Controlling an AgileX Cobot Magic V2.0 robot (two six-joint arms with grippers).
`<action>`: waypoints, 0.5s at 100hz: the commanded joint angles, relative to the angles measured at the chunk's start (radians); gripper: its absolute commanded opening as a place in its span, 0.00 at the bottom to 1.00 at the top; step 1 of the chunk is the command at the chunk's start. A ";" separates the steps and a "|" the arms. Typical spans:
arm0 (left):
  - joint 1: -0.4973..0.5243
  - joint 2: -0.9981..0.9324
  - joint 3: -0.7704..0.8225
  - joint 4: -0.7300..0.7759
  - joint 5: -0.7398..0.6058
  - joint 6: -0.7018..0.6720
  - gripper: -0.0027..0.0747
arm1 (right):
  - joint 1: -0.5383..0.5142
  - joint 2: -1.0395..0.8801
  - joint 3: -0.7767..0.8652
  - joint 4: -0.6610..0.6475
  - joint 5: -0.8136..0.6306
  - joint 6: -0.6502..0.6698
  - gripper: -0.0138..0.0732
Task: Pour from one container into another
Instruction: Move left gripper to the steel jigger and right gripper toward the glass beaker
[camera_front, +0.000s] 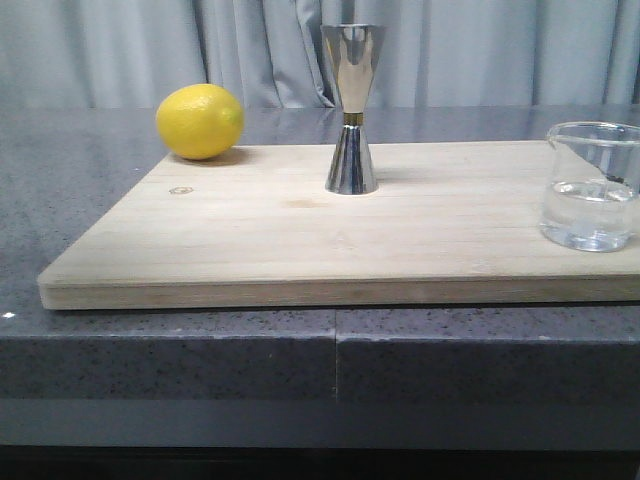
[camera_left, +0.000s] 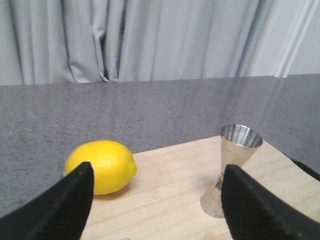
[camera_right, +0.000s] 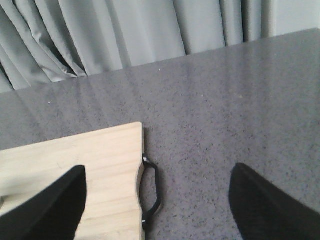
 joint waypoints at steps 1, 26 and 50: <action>-0.054 0.070 -0.035 0.009 -0.131 0.004 0.74 | 0.001 0.021 -0.036 0.012 -0.019 -0.002 0.77; -0.091 0.254 -0.035 0.102 -0.242 -0.070 0.74 | 0.050 0.021 0.025 0.012 0.002 -0.021 0.77; -0.088 0.373 -0.037 0.374 -0.465 -0.329 0.74 | 0.218 0.021 0.073 0.012 -0.021 -0.021 0.77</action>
